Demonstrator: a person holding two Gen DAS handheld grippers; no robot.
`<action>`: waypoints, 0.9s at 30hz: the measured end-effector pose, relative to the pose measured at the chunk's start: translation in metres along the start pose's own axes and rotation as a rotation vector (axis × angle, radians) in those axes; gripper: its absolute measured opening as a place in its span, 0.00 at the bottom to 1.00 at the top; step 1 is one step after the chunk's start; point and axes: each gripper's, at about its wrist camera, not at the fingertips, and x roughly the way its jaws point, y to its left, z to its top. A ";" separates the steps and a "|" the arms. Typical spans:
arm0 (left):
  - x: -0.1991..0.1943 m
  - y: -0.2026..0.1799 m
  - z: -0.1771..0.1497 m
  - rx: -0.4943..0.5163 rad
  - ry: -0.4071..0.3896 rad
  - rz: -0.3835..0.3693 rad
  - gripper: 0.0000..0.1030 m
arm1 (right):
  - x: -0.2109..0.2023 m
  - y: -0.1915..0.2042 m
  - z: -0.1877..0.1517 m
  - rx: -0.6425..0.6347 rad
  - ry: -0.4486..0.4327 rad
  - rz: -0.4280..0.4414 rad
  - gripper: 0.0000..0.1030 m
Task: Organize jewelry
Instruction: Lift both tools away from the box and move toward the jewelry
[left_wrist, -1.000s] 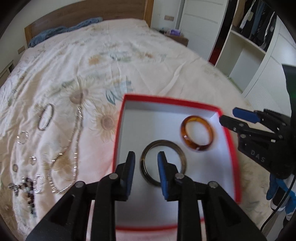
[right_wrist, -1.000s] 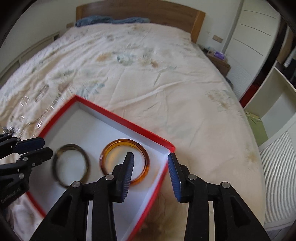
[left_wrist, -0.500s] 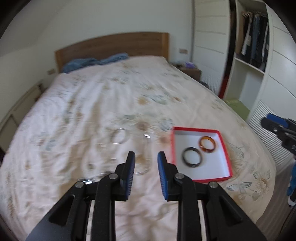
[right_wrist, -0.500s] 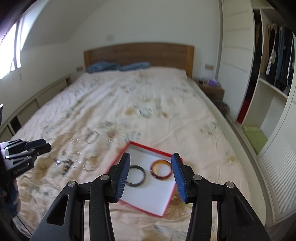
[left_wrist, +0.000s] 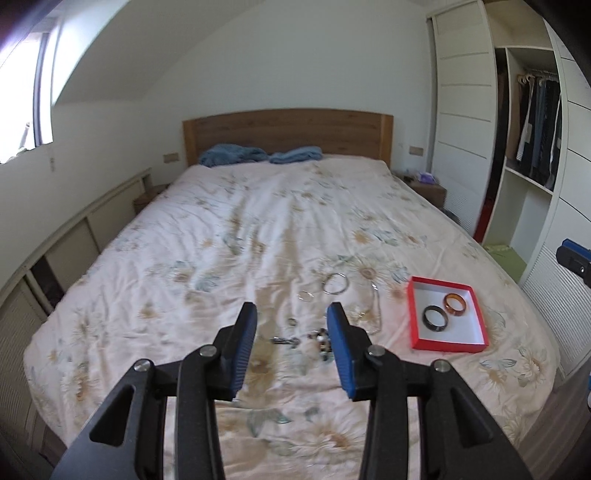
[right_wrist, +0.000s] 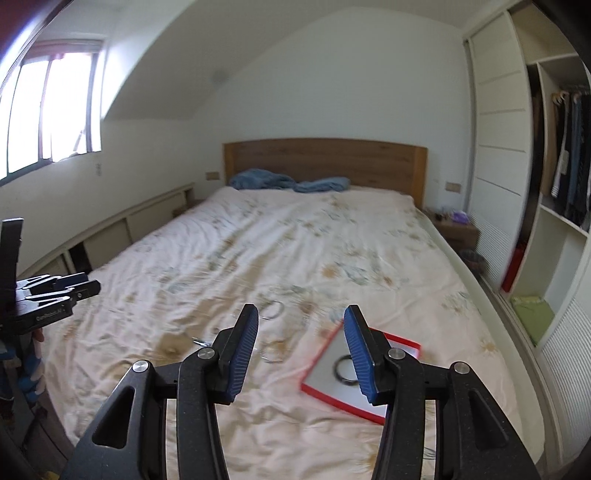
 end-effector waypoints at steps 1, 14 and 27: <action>-0.007 0.006 -0.001 -0.005 -0.014 0.011 0.36 | -0.004 0.007 0.001 -0.007 -0.008 0.012 0.48; -0.002 0.031 -0.020 -0.089 0.006 0.030 0.36 | 0.005 0.047 -0.010 -0.045 0.003 0.127 0.48; 0.107 0.033 -0.062 -0.174 0.216 0.015 0.36 | 0.112 0.045 -0.057 0.037 0.193 0.229 0.48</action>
